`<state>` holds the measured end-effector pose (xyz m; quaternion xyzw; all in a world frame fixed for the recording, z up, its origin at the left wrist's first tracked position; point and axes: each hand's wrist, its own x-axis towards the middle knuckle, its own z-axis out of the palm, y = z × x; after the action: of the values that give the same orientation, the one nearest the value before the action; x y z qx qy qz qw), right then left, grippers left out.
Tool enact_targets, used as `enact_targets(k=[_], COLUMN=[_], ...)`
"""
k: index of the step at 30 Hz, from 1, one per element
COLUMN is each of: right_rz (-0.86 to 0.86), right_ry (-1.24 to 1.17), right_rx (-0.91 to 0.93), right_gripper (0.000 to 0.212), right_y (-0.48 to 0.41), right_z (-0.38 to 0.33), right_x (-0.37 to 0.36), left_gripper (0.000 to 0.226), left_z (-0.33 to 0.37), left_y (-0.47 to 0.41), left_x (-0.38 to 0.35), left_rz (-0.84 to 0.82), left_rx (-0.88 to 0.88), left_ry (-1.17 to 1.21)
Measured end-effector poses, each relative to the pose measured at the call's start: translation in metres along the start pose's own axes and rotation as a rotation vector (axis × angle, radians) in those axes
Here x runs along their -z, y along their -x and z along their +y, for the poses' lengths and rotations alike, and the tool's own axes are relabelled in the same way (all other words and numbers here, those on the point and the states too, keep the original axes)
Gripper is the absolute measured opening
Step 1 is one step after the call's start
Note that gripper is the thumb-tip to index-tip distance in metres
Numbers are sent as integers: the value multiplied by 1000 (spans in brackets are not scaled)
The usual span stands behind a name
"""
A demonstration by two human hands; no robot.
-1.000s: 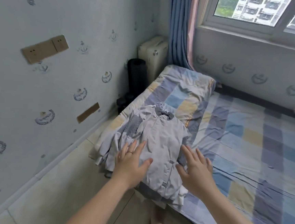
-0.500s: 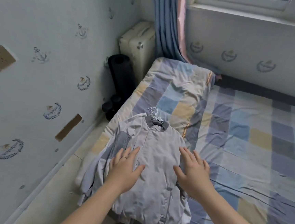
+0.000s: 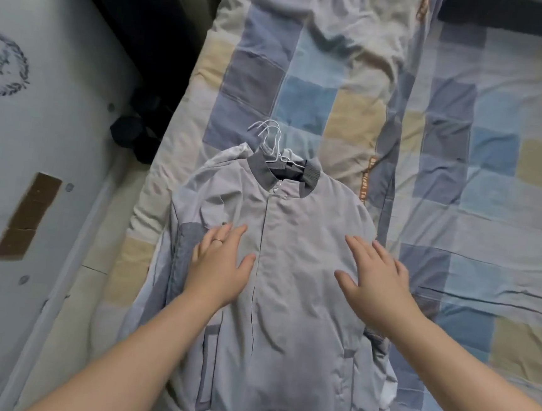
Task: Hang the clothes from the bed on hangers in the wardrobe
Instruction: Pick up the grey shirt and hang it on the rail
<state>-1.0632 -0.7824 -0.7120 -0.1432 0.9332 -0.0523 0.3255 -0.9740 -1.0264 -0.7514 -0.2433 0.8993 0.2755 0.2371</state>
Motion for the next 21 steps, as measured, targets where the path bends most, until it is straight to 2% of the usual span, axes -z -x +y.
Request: enact_targets(k=[3,7,13,15,18,21], right_rz=[-12,46,169,164,126,134], right_ry=[2,-30,-61,-49,-69,-80], right_rx=[35,14,-46,-58,-70,-68], right_gripper=[65,69,71,72,71,75], right_y=[-70,-167,-245,-251,-250,-244], right_z=[-11,-19,-12,-11,-11,-9], right_x=[-30,-54,-75,-76,-76,-70], left_gripper=[60,64,60,56,46,33], left_z=[-25,-37,-35,-33,-29,-27], left_y=[-66,-142,-223,-236,-242,-224], left_x=[-21,-32,-26,-25,-28,-30], left_rz=[8,120,214,211,148,220], left_rx=[-33,-98,-10,10,32,-21], left_ry=[-85,-241,-313,-273,-65,35])
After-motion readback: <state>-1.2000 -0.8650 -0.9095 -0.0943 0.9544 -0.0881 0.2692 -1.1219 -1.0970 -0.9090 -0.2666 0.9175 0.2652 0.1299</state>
